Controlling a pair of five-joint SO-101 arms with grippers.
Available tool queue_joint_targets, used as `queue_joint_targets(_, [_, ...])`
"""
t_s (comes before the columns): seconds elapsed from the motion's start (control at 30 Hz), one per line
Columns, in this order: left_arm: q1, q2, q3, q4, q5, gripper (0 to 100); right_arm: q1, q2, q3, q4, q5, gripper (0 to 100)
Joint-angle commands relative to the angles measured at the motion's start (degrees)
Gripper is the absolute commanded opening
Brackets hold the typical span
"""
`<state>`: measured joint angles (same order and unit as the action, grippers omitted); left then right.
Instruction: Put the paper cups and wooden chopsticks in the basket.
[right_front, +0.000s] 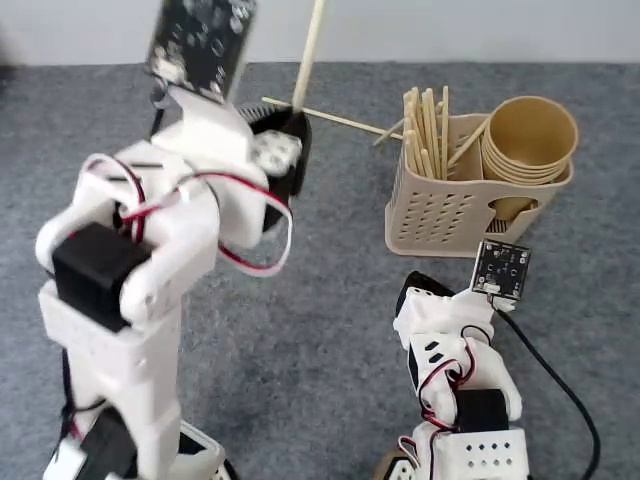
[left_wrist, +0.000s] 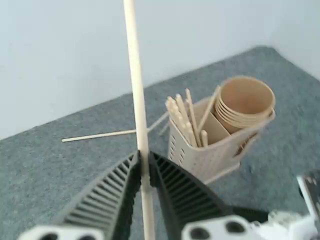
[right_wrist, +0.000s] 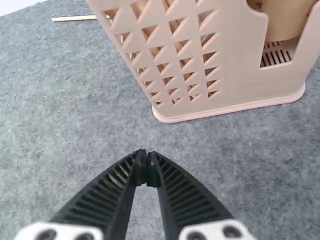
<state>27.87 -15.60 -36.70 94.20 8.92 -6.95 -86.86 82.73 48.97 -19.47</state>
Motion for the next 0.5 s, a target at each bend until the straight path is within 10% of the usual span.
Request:
queue_joint_targets(0.0, [3.34,-8.88,12.26,-6.86,-1.41,1,-0.13,-0.57,-0.53,-1.36,-0.53,0.9])
queue_joint_targets(0.47, [1.76,-26.99,73.01,-86.42,1.05,1,-0.13,-0.57,-0.53,-1.36,-0.53,0.9])
